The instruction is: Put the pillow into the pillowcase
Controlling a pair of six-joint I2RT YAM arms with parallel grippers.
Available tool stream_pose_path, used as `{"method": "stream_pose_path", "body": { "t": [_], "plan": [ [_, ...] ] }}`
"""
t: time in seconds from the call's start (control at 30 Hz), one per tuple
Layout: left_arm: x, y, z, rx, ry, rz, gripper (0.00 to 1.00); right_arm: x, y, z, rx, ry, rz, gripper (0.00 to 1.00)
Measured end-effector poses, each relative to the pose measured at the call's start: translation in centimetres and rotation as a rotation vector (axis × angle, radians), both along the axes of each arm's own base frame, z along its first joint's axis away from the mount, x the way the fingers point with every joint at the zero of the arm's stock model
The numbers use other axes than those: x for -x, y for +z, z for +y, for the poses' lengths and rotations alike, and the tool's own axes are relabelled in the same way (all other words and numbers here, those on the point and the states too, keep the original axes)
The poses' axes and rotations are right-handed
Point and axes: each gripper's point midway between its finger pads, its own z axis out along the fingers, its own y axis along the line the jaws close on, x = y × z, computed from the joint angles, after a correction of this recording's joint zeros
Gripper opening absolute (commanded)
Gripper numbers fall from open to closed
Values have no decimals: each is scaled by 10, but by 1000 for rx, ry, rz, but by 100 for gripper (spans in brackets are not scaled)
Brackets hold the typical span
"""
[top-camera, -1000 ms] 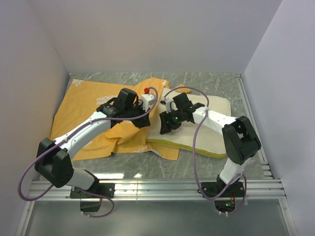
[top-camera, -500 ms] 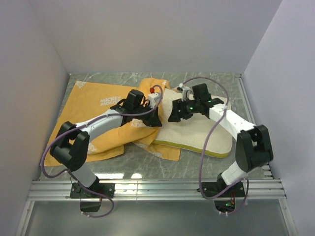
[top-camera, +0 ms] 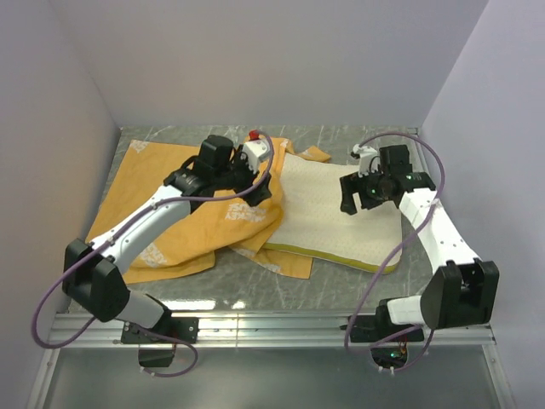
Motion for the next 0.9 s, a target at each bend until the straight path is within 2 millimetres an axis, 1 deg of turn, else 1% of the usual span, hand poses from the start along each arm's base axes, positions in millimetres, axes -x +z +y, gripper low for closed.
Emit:
{"method": "stream_pose_path", "body": {
  "t": [0.07,0.1,0.17,0.2,0.23,0.27,0.33,0.37,0.43,0.5,0.53,0.57,0.6,0.67,0.73,0.8,0.87,0.9],
  "plan": [
    [-21,5,-1,-30,49,-26,77,-5,-12,-14,32,-37,36,90],
    [-34,6,-3,-41,76,-39,77,-8,-16,-18,43,-44,52,90],
    [-59,1,-6,-73,131,-50,78,-20,-18,-17,48,-44,62,90],
    [-72,-4,-8,-86,160,-55,78,-31,-14,-16,45,-47,57,90],
    [-83,-9,-10,-95,184,-55,78,-45,-8,-15,40,-50,37,90],
    [-97,-17,-13,-106,210,-48,79,-62,-3,-13,32,-55,12,90],
    [-124,-25,-21,-105,255,-41,81,-99,10,-9,9,-67,-52,91],
    [-139,-30,-26,-103,277,-40,81,-117,13,-6,-5,-76,-76,91],
    [-170,-34,-39,-90,318,-44,82,-146,19,-1,-33,-85,-112,91],
    [-204,-36,-54,-60,350,-65,82,-171,15,7,-64,-82,-121,91],
    [-219,-42,-59,-51,365,-69,81,-180,10,10,-74,-81,-118,91],
    [-228,-46,-62,-50,376,-69,81,-188,3,13,-76,-77,-112,91],
    [-238,-54,-66,-48,388,-71,81,-192,-5,15,-76,-73,-101,92],
    [-246,-74,-68,-62,400,-59,80,-195,-28,23,-72,-59,-58,92],
    [-249,-96,-65,-92,414,-37,79,-192,-52,32,-68,-35,1,92],
    [-249,-113,-61,-120,430,-22,76,-189,-75,42,-63,-8,53,91],
    [-249,-119,-58,-135,444,-19,71,-186,-94,49,-64,20,90,77],
    [-249,-121,-57,-136,448,-19,63,-184,-99,52,-66,29,103,69]
  ]
}}
